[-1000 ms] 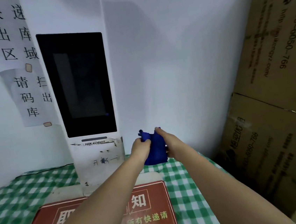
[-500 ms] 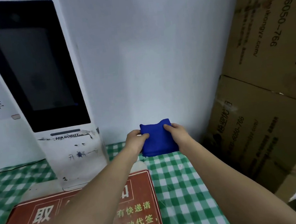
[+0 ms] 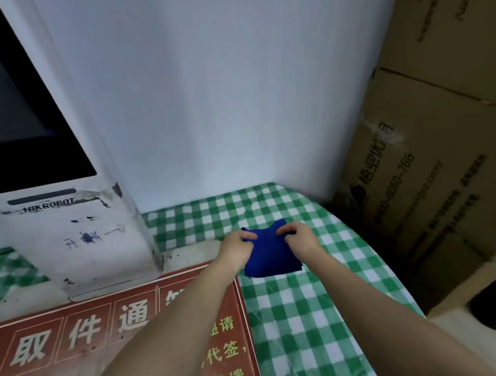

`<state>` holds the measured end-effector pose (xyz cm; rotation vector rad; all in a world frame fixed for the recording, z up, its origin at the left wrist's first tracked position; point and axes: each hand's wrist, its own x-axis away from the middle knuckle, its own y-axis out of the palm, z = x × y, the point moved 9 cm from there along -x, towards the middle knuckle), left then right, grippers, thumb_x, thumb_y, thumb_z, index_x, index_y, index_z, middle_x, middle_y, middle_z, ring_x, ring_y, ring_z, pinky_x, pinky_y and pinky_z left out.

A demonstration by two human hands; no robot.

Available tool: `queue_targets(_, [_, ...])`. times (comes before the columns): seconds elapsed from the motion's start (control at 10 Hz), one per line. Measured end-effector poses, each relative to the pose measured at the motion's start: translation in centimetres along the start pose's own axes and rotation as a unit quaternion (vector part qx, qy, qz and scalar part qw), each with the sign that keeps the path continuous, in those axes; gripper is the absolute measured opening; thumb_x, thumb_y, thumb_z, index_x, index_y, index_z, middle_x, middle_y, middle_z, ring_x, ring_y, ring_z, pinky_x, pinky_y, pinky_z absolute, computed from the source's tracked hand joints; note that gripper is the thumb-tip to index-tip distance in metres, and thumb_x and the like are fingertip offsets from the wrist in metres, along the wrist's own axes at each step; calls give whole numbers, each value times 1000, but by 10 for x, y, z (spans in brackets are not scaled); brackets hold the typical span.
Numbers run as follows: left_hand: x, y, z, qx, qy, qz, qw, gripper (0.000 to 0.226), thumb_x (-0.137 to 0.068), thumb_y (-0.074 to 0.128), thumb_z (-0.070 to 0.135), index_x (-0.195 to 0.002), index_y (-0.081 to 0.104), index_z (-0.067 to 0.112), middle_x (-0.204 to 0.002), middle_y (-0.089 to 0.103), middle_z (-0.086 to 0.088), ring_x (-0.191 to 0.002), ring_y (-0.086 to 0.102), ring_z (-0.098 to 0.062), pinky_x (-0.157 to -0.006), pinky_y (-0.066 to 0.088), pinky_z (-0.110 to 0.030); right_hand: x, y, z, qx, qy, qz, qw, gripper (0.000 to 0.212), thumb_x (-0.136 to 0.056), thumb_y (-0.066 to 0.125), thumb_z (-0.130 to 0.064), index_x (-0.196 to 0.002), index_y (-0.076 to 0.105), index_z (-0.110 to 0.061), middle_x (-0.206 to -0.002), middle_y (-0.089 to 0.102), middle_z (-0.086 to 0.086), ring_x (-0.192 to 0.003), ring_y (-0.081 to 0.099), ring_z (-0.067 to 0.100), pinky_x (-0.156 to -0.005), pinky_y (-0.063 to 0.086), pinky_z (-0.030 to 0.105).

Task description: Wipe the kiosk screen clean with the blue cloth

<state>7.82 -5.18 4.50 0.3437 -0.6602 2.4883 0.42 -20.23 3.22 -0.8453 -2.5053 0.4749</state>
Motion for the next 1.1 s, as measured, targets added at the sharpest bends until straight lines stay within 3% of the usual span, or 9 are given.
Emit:
queue_targets(0.1, [-11,25,-29,6,-53,-56,997,45,-93,36,-3,-133,53,8,-113,61,-17,-87,58,-30,-78,44,-35,-11,11,25,44,13,-18,999,44,-90,30,3,-109,64,-18,-132,53,6,-112,52,26,-85,45,33])
queue_targets(0.2, [-20,45,-58,-4,-101,-101,990,52,-92,39,-2,-142,43,11,-90,57,-4,-77,52,-20,-79,43,-32,-19,24,50,73,30,-51,996,47,-91,28,4,-121,58,-16,-135,50,9,-110,52,26,-82,45,32])
queue_targets(0.3, [-25,58,-71,-16,-107,-130,986,56,-92,41,-1,-147,35,10,-137,48,-13,-113,53,-27,-95,44,-34,-25,38,67,79,37,-87,992,50,-91,28,6,-129,52,-15,-138,48,8,-112,51,24,-82,44,29])
queue_targets(0.4, [-33,66,-83,1,-129,-133,983,57,-93,41,-1,-148,32,10,-149,37,-14,-127,47,-30,-100,41,-32,-32,48,80,87,46,-108,989,50,-92,30,6,-134,48,-14,-140,46,7,-111,50,21,-74,41,23])
queue_targets(0.7, [-49,81,-113,32,-183,-142,972,61,-91,41,-3,-149,30,11,-151,32,-16,-130,43,-32,-107,38,-37,-42,55,100,108,51,-108,987,45,-93,36,2,-135,47,-11,-142,44,8,-121,48,22,-82,41,24])
queue_targets(0.8, [-44,76,-113,18,-205,-135,969,57,-92,41,1,-147,30,7,-145,39,-18,-119,49,-31,-96,41,-33,-40,54,101,120,64,-115,984,42,-93,40,-1,-133,49,-10,-139,46,11,-116,51,24,-80,45,26])
queue_targets(0.9, [-39,69,-112,1,-215,-131,968,47,-87,43,3,-133,46,-1,-132,51,-21,-117,53,-33,-95,43,-36,-39,48,100,165,76,-106,978,38,-92,40,-1,-127,53,-1,-132,52,17,-112,55,31,-87,49,37])
queue_targets(1.0, [-30,57,-106,-5,-210,-130,969,42,-86,43,5,-127,50,-3,-117,56,-16,-103,55,-29,-93,45,-36,-33,42,95,185,86,-109,973,36,-92,39,-1,-124,53,6,-125,56,21,-105,59,32,-79,50,36])
queue_targets(1.1, [-18,44,-94,6,-189,-113,975,35,-88,42,4,-120,56,-1,-106,56,-15,-91,52,-25,-78,43,-32,-24,38,80,183,72,-113,974,35,-93,37,-3,-122,53,8,-98,58,18,-67,50,18,-56,35,27])
